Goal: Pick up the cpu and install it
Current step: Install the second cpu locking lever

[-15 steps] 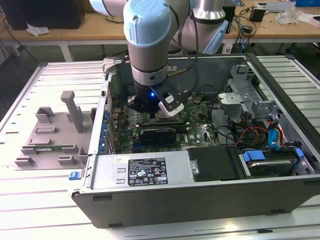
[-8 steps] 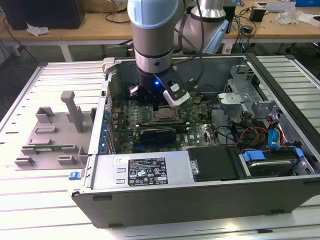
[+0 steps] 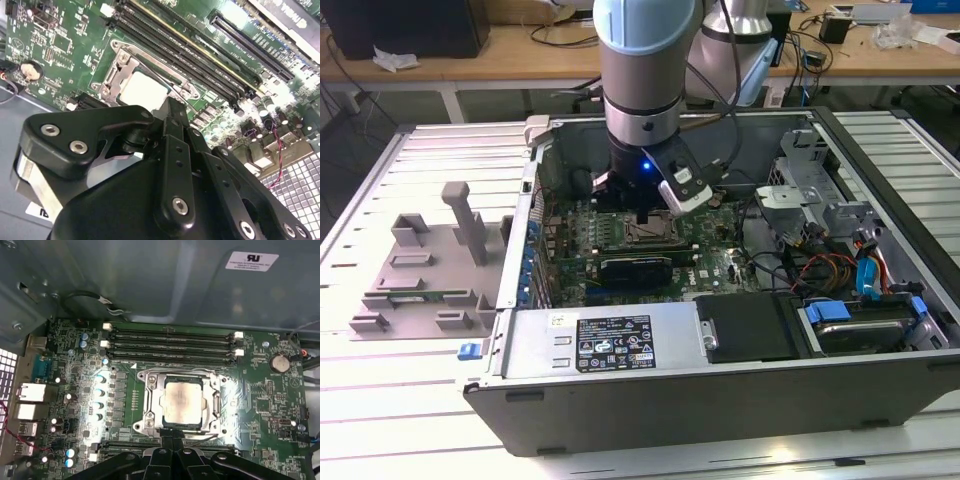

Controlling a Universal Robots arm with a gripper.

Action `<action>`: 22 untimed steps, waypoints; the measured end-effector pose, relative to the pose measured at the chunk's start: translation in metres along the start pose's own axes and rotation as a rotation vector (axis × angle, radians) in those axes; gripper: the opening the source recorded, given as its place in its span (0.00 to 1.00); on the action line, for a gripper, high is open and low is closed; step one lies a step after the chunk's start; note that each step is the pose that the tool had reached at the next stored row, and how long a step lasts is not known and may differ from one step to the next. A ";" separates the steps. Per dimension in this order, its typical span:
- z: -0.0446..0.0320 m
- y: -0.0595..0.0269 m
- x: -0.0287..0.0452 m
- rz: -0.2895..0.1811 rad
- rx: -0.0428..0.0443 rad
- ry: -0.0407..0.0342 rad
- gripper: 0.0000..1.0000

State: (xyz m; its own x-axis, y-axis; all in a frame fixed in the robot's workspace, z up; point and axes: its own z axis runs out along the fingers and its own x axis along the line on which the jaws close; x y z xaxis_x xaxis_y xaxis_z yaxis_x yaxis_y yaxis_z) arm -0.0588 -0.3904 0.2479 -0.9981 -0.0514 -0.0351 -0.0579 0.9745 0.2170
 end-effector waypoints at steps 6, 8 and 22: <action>0.0022 -0.0071 0.0002 0.029 0.0024 -0.0060 0.11; 0.0084 -0.0086 0.0005 0.047 0.0034 -0.0097 0.11; 0.0316 -0.0129 0.0173 0.052 0.0031 -0.0109 0.11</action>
State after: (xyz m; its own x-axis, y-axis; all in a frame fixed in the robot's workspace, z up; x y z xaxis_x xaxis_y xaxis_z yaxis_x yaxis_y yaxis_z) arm -0.0746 -0.3970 0.2136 -0.9994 0.0021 -0.0345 -0.0054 0.9764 0.2158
